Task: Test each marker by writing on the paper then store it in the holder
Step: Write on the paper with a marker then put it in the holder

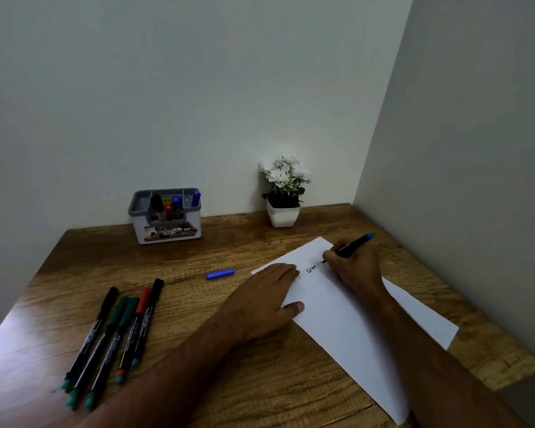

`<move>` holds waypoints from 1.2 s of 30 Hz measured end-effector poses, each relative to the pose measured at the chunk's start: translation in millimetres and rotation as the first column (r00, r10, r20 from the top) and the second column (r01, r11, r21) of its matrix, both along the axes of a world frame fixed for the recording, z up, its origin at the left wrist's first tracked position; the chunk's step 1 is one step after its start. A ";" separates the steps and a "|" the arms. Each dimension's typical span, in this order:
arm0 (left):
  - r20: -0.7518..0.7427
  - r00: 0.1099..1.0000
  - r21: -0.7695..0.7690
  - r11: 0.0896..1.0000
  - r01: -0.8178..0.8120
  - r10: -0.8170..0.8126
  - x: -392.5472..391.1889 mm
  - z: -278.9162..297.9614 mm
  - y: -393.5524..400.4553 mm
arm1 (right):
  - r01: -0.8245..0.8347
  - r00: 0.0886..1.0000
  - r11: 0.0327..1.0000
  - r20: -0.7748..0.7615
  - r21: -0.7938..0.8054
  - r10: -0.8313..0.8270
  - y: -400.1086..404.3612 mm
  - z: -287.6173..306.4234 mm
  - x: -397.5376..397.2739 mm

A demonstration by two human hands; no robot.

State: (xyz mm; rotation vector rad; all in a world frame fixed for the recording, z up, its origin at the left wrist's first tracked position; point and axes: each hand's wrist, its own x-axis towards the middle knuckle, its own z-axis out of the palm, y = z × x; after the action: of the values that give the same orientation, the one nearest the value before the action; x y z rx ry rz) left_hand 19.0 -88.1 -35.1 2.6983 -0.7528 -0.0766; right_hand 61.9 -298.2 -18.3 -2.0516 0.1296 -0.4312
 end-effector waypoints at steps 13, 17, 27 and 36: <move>0.020 1.000 0.000 1.000 0.006 -0.006 -0.8 0.2 0.3 | 0.008 1.000 1.000 0.024 0.027 -0.009 -2.0 -1.4 -1.7; 0.018 1.000 0.001 1.000 0.008 -0.008 -0.6 -0.5 0.6 | 0.013 0.999 1.000 0.035 0.013 -0.014 -2.5 -1.5 -1.1; 0.081 0.995 -0.099 0.994 -0.044 0.052 -3.2 12.9 6.8 | -0.018 0.994 0.982 0.105 0.187 -0.002 4.5 14.8 -5.0; 0.248 0.940 -0.150 0.968 -0.203 0.236 2.3 27.3 79.7 | -0.388 0.921 0.811 0.202 0.438 0.332 55.7 33.5 -18.8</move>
State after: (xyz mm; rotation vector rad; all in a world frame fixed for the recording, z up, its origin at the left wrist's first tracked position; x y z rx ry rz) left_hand 21.2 -8.5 -7.8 2.6829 -0.5007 0.3792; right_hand 43.1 -242.6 15.1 -1.5156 -0.2116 -0.2455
